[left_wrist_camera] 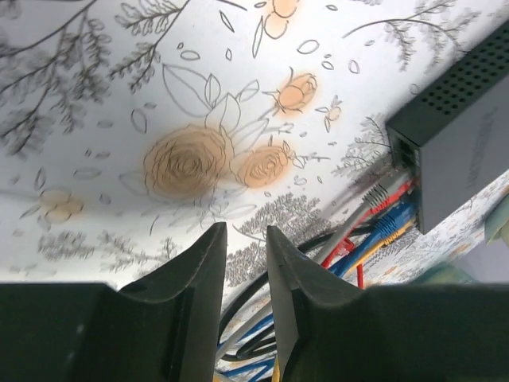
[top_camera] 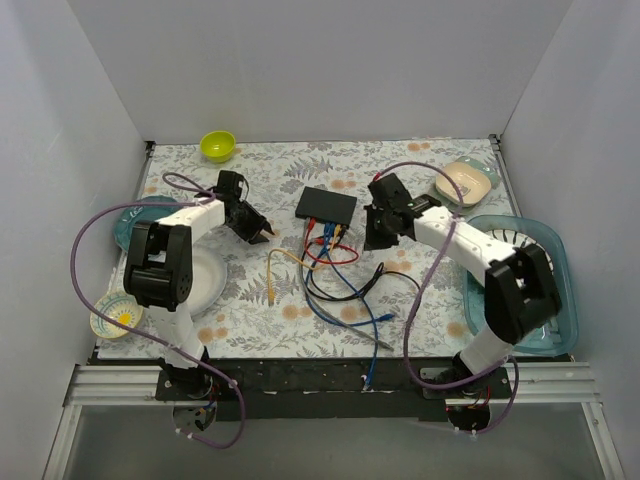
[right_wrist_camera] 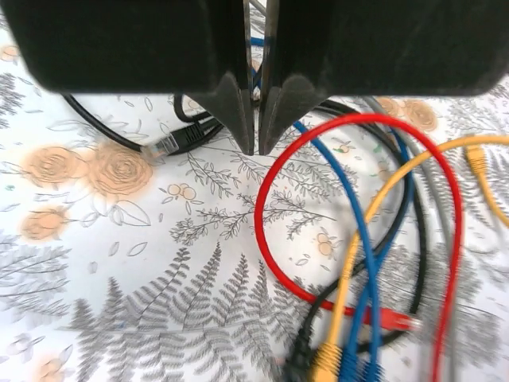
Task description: Pull the plug from the switch port
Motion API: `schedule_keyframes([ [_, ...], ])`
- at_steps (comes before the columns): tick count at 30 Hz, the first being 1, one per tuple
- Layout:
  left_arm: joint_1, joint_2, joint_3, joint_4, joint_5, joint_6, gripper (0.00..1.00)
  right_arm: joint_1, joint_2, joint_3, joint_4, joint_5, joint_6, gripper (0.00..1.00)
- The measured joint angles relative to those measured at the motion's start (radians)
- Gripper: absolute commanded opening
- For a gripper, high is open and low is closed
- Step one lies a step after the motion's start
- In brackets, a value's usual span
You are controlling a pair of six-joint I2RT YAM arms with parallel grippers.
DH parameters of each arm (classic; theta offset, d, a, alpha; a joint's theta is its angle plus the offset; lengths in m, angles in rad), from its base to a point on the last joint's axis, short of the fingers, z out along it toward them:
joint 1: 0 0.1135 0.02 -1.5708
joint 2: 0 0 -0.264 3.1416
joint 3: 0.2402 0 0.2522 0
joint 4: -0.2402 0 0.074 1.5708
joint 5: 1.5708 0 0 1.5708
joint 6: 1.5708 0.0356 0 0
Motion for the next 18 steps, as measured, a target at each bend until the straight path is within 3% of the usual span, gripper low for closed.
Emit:
schedule_keyframes([
  [6, -0.004, -0.151, -0.034, -0.025, -0.069, -0.022, 0.28, 0.001, -0.179, -0.051, 0.081, -0.005, -0.016, 0.16],
  [12, -0.006, -0.307, -0.092, -0.030, -0.062, -0.025, 0.29, 0.006, -0.028, 0.017, 0.121, -0.053, -0.019, 0.15],
  [18, -0.007, -0.388, -0.248, -0.041, -0.006, -0.020, 0.30, 0.022, 0.158, 0.095, 0.075, -0.110, -0.005, 0.13],
])
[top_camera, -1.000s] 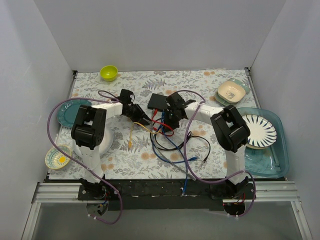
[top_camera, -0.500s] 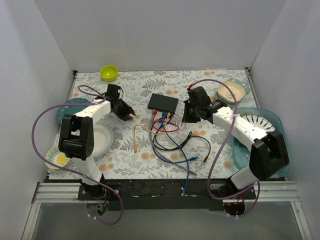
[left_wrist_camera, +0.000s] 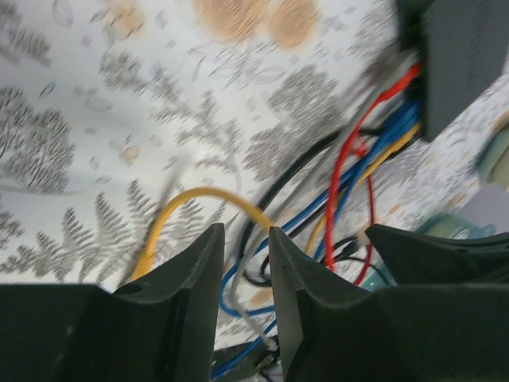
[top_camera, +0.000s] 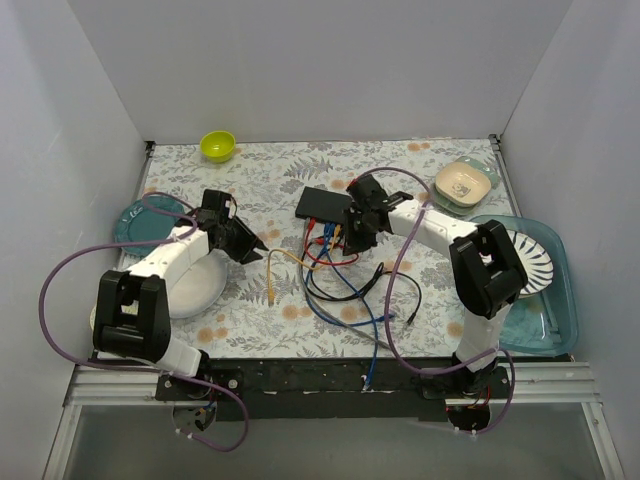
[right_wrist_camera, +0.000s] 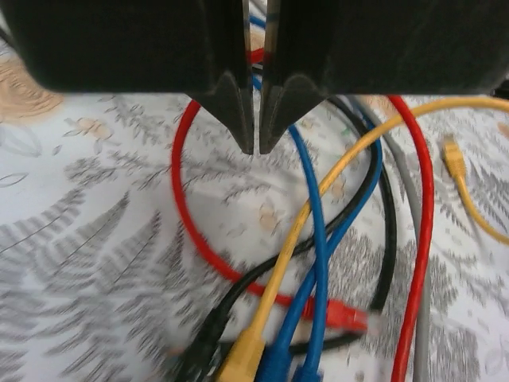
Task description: Pull the plug from the switch port
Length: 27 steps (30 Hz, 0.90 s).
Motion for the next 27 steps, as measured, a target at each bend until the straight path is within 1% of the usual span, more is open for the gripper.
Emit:
schedule_keyframes([
  [4, 0.000, -0.043, -0.098, -0.016, 0.034, 0.018, 0.30, 0.055, -0.005, -0.001, -0.050, -0.078, 0.000, 0.14],
  [8, 0.000, -0.059, -0.118, -0.021, 0.066, 0.045, 0.30, 0.121, -0.058, -0.034, -0.097, -0.139, 0.002, 0.16],
  [13, -0.005, -0.085, -0.129, -0.008, 0.105, 0.048, 0.30, 0.170, -0.092, -0.034, -0.250, -0.171, -0.012, 0.18],
  [16, -0.016, -0.095, -0.135, 0.002, 0.116, 0.048, 0.30, 0.173, -0.094, -0.030, -0.360, -0.144, -0.025, 0.18],
  [18, -0.021, -0.103, -0.142, 0.005, 0.121, 0.047, 0.30, 0.173, -0.110, -0.021, -0.425, -0.069, -0.022, 0.19],
  [19, -0.024, -0.109, -0.144, 0.006, 0.121, 0.047, 0.34, 0.173, -0.135, -0.017, -0.441, -0.021, -0.014, 0.22],
  [20, -0.025, -0.116, -0.146, 0.008, 0.122, 0.045, 0.39, 0.173, -0.168, -0.013, -0.443, 0.030, -0.008, 0.54],
  [21, -0.026, -0.121, -0.146, 0.008, 0.122, 0.044, 0.44, 0.173, -0.211, -0.007, -0.435, 0.085, -0.001, 0.80],
  [22, -0.026, -0.125, -0.146, 0.010, 0.122, 0.042, 0.48, 0.172, -0.259, -0.005, -0.409, 0.133, 0.010, 0.93],
  [23, -0.026, -0.127, -0.146, 0.015, 0.123, 0.041, 0.73, 0.171, -0.312, -0.005, -0.368, 0.187, 0.019, 0.98],
  [25, -0.026, -0.127, -0.146, 0.027, 0.126, 0.043, 0.91, 0.156, -0.404, -0.021, -0.272, 0.257, 0.026, 0.98],
  [26, -0.026, -0.127, -0.146, 0.031, 0.128, 0.031, 0.98, 0.135, -0.447, -0.041, -0.211, 0.251, 0.026, 0.98],
  [27, -0.026, -0.127, -0.146, 0.034, 0.129, 0.020, 0.98, 0.101, -0.473, -0.058, -0.163, 0.235, 0.029, 0.98],
])
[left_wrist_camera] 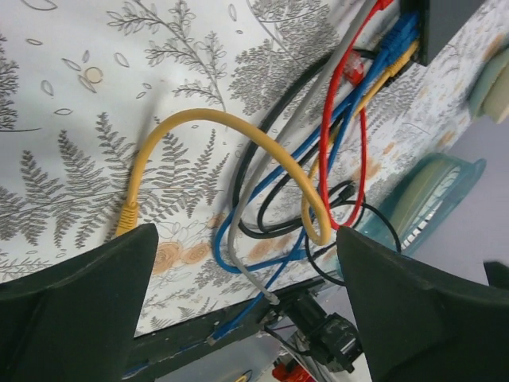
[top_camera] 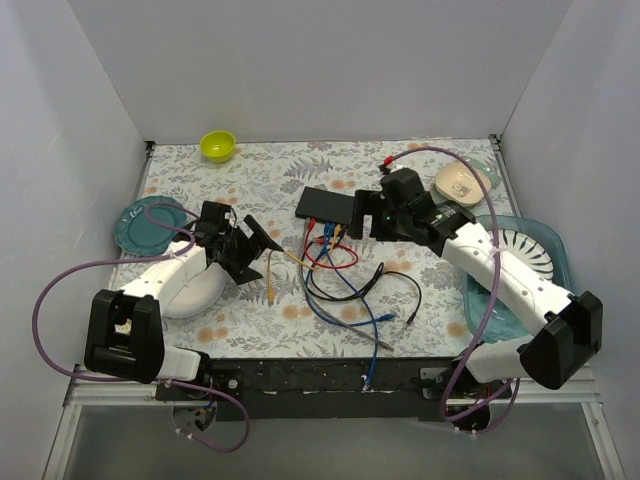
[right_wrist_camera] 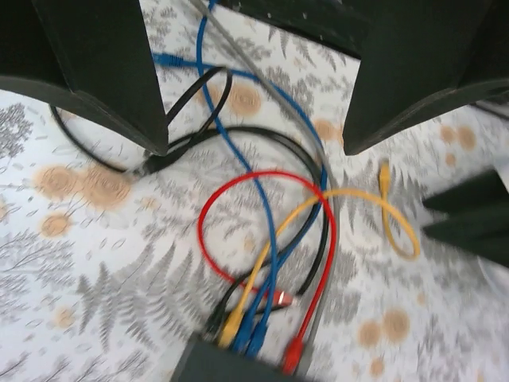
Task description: Pull the plug from the switch port
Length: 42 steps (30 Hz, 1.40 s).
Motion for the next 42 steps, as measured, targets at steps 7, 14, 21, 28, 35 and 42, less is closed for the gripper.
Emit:
schedule_keyframes([
  [7, 0.000, 0.029, -0.001, 0.122, 0.037, -0.105, 0.87, -0.184, 0.174, -0.041, 0.126, -0.131, 0.025, 0.86],
  [14, 0.000, 0.183, 0.116, 0.206, -0.005, -0.179, 0.80, -0.191, 0.240, -0.179, 0.182, -0.321, 0.053, 0.83],
  [21, 0.000, 0.470, 0.494, 0.326, -0.035, -0.209, 0.74, -0.201, 0.304, -0.183, 0.302, -0.435, 0.107, 0.74],
  [28, -0.029, 0.778, 0.772, 0.439, 0.098, -0.230, 0.65, -0.206, 0.395, -0.183, 0.335, -0.485, 0.144, 0.52],
  [35, -0.122, 0.934, 0.804, 0.499, 0.266, -0.230, 0.61, -0.216, 0.406, -0.215, 0.375, -0.496, 0.164, 0.25],
  [42, -0.175, 0.941, 0.792, 0.548, 0.353, -0.206, 0.60, -0.225, 0.394, -0.230, 0.355, -0.457, 0.154, 0.20],
])
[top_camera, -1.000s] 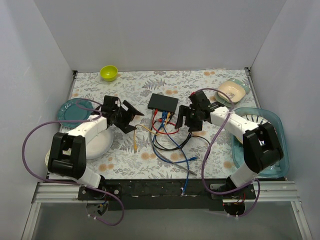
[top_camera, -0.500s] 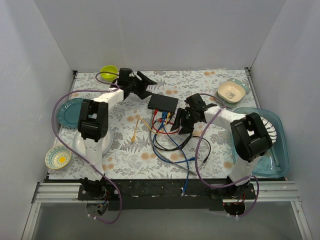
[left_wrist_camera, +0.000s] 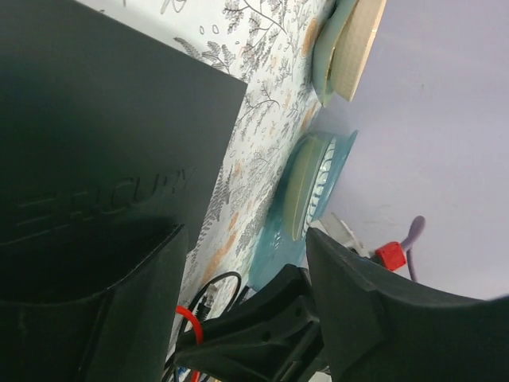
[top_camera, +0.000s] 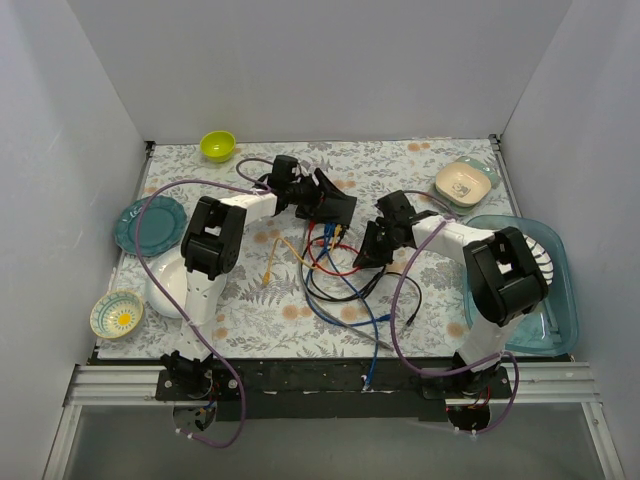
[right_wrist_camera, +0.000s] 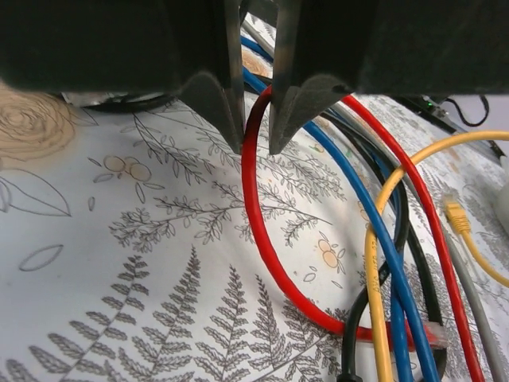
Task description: Pull the plug from the switch port
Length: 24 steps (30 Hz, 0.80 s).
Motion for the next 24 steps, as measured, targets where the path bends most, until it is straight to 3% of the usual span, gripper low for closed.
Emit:
schedule_keyframes([
  [11, 0.005, -0.035, -0.098, 0.050, 0.019, -0.002, 0.61, 0.008, -0.147, 0.012, -0.193, 0.211, -0.120, 0.13],
  [12, 0.005, -0.040, -0.105, 0.051, 0.020, -0.002, 0.61, 0.012, -0.169, 0.011, -0.210, 0.232, -0.127, 0.06],
  [15, 0.005, -0.044, -0.127, 0.079, 0.027, -0.014, 0.61, 0.018, -0.234, -0.005, -0.229, 0.280, -0.138, 0.01],
  [24, 0.005, -0.077, -0.197, 0.122, 0.035, -0.022, 0.61, 0.035, -0.351, -0.059, -0.290, 0.493, -0.154, 0.01],
])
